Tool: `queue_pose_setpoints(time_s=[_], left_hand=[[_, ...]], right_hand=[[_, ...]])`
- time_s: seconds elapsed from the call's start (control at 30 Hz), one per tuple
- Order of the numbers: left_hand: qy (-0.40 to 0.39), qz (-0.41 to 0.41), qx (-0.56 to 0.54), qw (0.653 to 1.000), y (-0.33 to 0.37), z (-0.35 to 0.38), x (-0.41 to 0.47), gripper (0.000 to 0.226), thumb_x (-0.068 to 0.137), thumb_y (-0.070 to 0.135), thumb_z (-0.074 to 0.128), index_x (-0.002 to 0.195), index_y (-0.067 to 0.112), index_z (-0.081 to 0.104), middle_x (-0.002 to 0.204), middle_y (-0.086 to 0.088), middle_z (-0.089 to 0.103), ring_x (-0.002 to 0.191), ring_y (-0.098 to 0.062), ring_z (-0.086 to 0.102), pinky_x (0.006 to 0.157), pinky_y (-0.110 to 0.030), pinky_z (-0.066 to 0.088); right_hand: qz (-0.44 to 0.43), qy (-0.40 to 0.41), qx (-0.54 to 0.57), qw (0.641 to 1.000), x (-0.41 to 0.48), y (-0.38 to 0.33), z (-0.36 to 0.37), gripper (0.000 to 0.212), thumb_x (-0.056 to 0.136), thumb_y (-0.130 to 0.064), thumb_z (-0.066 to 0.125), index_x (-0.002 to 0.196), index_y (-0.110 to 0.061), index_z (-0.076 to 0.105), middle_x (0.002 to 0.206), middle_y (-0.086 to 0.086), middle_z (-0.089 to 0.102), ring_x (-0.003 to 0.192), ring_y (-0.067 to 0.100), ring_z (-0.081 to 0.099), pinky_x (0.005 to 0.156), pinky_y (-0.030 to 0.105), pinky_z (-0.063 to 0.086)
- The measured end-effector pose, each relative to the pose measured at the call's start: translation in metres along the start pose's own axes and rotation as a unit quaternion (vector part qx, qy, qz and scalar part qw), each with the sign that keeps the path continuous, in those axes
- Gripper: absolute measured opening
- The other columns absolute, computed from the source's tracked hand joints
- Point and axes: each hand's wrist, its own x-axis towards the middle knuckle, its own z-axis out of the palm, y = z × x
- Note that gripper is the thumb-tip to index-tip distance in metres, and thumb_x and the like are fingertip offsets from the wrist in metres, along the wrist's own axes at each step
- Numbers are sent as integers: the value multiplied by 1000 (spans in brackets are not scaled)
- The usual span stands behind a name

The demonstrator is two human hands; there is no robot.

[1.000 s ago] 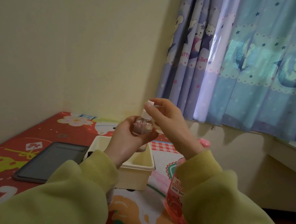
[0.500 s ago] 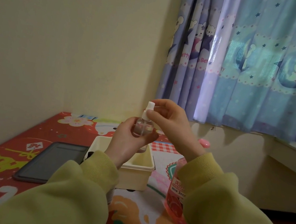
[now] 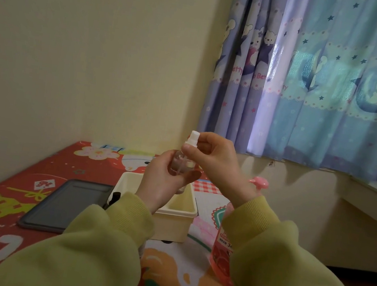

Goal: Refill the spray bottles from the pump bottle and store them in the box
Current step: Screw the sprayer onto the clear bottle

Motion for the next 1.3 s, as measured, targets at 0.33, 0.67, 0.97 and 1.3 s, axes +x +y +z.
queue_pose_setpoints(time_s=[0.33,0.67,0.97,1.3], left_hand=[[-134,-90,-117,980,5,-15,1,14,87,15,59,101,18,60,94,-2,69,78,-7,68,61,-29,57],[-58,-47,-56,996,-8,-7,-2,29,86,23,60,113,14,57,103,-6,67,93,-17,65,64,-26,57],[33,12,64,997,-19,0,0,32,84,18,63,112,6,54,89,-4,61,82,-16,57,58,-14,42],[-20,-91,-89,992,-18,-15,1,34,82,17,67,113,12,56,98,-3,64,92,-17,63,59,-25,55]], right_hand=[[48,-72,122,989,1,-3,-8,7,88,-17,60,92,-21,65,86,-6,73,83,10,70,74,21,57],[25,-3,24,999,-1,-1,10,9,91,-15,56,89,-12,65,91,11,71,83,21,69,75,26,56],[16,82,-21,996,-3,9,27,16,90,-14,57,88,-1,65,85,16,71,83,34,66,77,52,52],[77,34,66,994,-6,9,26,26,97,-20,45,122,-16,53,98,-4,63,87,7,62,71,14,53]])
